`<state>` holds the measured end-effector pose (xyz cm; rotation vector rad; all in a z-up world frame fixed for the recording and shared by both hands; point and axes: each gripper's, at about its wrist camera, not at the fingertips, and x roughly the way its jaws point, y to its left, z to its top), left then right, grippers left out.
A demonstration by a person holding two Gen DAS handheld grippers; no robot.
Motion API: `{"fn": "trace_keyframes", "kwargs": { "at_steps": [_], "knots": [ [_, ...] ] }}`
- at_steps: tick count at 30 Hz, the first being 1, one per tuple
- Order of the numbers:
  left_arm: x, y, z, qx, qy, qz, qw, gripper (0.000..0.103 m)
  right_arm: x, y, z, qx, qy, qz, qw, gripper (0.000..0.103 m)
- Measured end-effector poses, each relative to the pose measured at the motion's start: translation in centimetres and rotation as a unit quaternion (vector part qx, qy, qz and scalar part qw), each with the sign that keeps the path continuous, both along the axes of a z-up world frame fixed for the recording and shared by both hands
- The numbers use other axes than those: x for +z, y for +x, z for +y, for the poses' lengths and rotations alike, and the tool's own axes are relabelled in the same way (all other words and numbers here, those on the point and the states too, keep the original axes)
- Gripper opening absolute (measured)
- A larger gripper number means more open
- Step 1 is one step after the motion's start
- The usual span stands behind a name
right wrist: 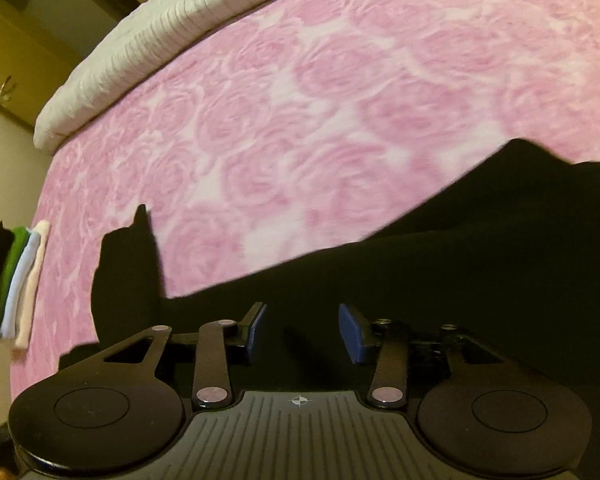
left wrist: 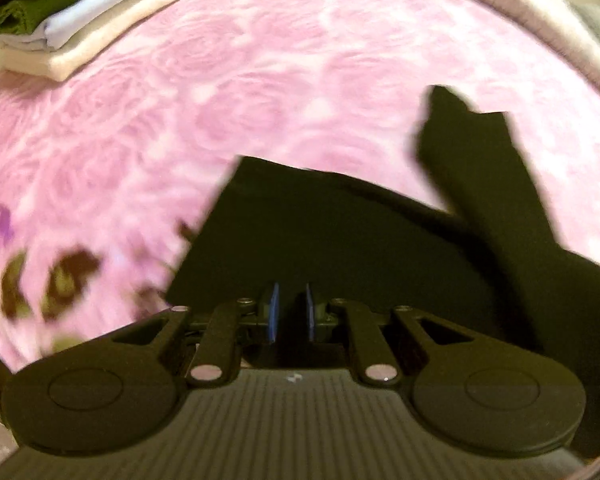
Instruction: Fold clothes
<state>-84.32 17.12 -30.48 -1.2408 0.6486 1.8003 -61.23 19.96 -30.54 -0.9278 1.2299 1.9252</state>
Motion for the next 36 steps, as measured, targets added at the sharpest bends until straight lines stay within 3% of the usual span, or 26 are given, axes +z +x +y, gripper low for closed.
{"fn": "trace_keyframes", "kwargs": {
  "at_steps": [3, 6, 8, 11, 14, 18, 20, 21, 23, 25, 27, 28, 29, 31, 32, 35, 36],
  "knots": [
    [-0.2, -3.0, 1.2, 0.017, 0.007, -0.001, 0.9998, 0.009, 0.2, -2.4, -0.2, -0.001, 0.0, 0.002, 1.0, 0.044],
    [1.8, -4.5, 1.3, 0.044, 0.035, 0.007, 0.9984, 0.01, -0.1, -4.6, 0.2, 0.002, -0.008, 0.013, 1.0, 0.044],
    [2.5, -5.5, 0.9, 0.062, 0.05, -0.029, 0.9964, 0.01, -0.7, -5.8, 0.7, -0.001, -0.03, 0.03, 0.999, 0.044],
    [2.3, -6.3, 0.2, 0.083, 0.04, -0.073, 0.9931, 0.01, -2.7, -7.0, 1.6, -0.028, -0.101, 0.096, 0.99, 0.044],
    [1.8, -6.8, -0.6, 0.099, 0.024, -0.106, 0.9892, 0.01, -5.6, -8.9, 2.6, -0.049, -0.167, 0.13, 0.976, 0.045],
    [1.2, -6.9, -1.3, 0.116, 0.009, -0.109, 0.9871, 0.01, -8.6, -12.3, 3.0, -0.029, -0.208, 0.158, 0.965, 0.044],
    [1.0, -7.2, -1.8, 0.127, 0.005, -0.108, 0.986, 0.01, -8.8, -14.6, 2.9, 0.003, -0.179, 0.15, 0.972, 0.007],
    [1.2, -7.3, -2.1, 0.132, 0.011, -0.112, 0.9848, 0.01, -7.8, -16.1, 2.3, 0.031, -0.135, 0.13, 0.982, 0.003],
    [1.7, -7.7, -3.0, 0.141, 0.025, -0.117, 0.9827, 0.01, -4.3, -18.2, 0.2, 0.1, -0.029, 0.126, 0.987, 0.002],
    [2.2, -8.1, -4.0, 0.151, 0.032, -0.115, 0.9813, 0.01, -0.2, -20.0, -3.9, 0.2, 0.066, 0.137, 0.968, 0.002],
    [2.5, -8.5, -5.0, 0.163, 0.03, -0.114, 0.9797, 0.01, 2.3, -21.6, -8.6, 0.296, 0.119, 0.137, 0.938, 0.003],
    [2.6, -8.7, -5.6, 0.169, 0.033, -0.117, 0.9781, 0.01, 3.1, -22.3, -11.1, 0.341, 0.133, 0.134, 0.921, 0.006],
    [2.8, -8.9, -6.2, 0.175, 0.036, -0.121, 0.9765, 0.01, 2.6, -22.5, -13.0, 0.368, 0.134, 0.114, 0.913, 0.01],
    [3.0, -9.1, -7.1, 0.183, 0.042, -0.131, 0.9735, 0.01, 1.7, -22.8, -16.8, 0.421, 0.135, 0.072, 0.894, 0.04],
    [3.1, -9.2, -7.4, 0.185, 0.046, -0.136, 0.9722, 0.011, 1.2, -23.0, -18.7, 0.446, 0.135, 0.051, 0.883, 0.045],
    [3.1, -8.8, -7.6, 0.171, 0.049, -0.14, 0.9741, 0.013, 0.8, -21.2, -20.7, 0.455, 0.135, 0.035, 0.88, 0.048],
    [2.9, -8.7, -7.6, 0.166, 0.05, -0.145, 0.9742, 0.014, 0.7, -20.4, -20.4, 0.441, 0.12, 0.03, 0.889, 0.048]
  ]
}}
